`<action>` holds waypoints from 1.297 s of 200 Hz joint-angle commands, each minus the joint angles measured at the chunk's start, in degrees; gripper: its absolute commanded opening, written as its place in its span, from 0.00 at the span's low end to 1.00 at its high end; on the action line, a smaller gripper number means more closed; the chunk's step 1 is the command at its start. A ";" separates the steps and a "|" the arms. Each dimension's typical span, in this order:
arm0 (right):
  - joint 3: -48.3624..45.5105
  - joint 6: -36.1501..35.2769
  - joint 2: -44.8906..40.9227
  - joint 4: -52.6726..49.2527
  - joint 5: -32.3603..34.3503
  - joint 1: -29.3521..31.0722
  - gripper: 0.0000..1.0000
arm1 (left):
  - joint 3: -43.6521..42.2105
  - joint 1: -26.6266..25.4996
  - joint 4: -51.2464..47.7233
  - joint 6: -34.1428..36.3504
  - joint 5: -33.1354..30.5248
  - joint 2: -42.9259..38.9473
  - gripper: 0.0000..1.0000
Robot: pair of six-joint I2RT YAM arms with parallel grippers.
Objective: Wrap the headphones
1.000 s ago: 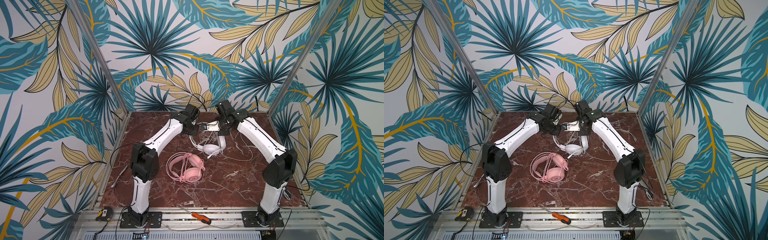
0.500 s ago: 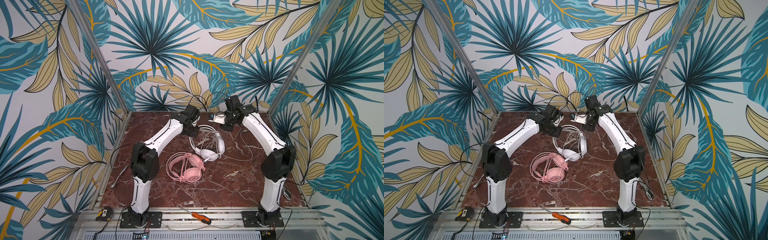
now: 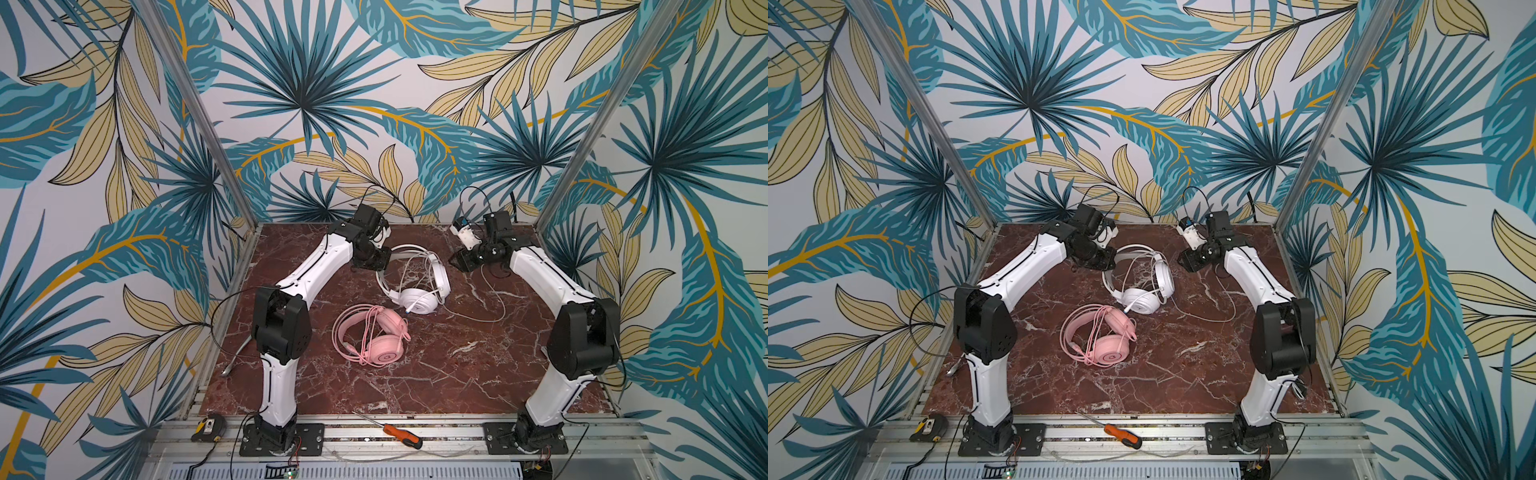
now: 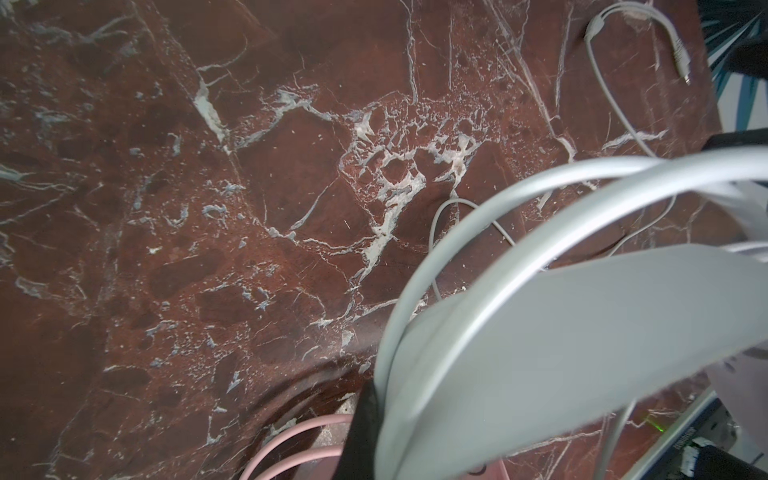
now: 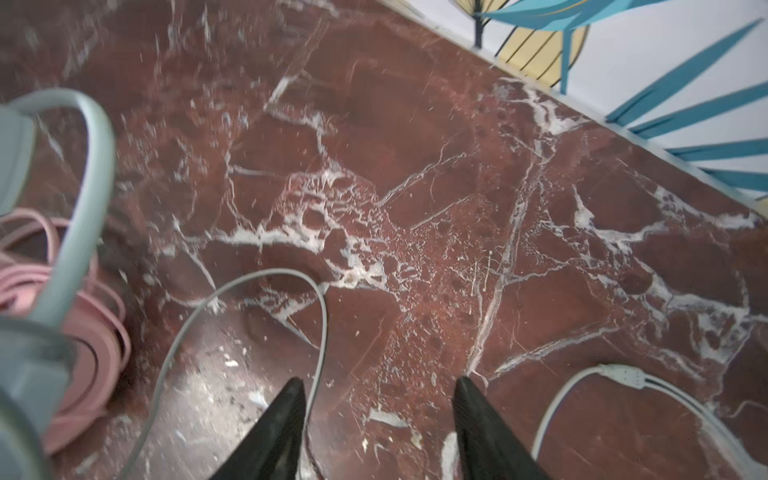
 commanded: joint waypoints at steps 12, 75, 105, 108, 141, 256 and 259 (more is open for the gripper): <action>-13.90 15.57 -7.65 19.49 -7.22 0.06 0.66 | 2.18 1.46 0.99 -5.48 7.88 -3.28 0.00; -37.11 28.85 -16.08 47.28 -8.70 4.56 0.69 | 6.27 2.32 1.09 -11.51 12.62 -1.12 0.00; -35.36 28.75 -12.53 40.73 -3.65 6.26 0.70 | 7.62 2.37 0.99 -12.78 13.68 -0.48 0.00; -34.64 28.71 -12.06 38.89 -2.78 6.30 0.70 | 7.71 2.39 0.99 -12.88 13.70 -0.55 0.00; -29.83 27.43 -9.26 23.48 6.93 6.70 0.66 | 7.73 3.06 1.02 -14.83 12.91 -0.81 0.00; -12.60 13.86 0.16 -21.74 23.36 7.45 0.59 | 7.18 4.34 3.26 -19.14 14.08 0.46 0.00; -12.21 13.36 0.69 -22.16 23.52 7.43 0.59 | 7.11 4.37 3.27 -19.19 14.00 0.47 0.00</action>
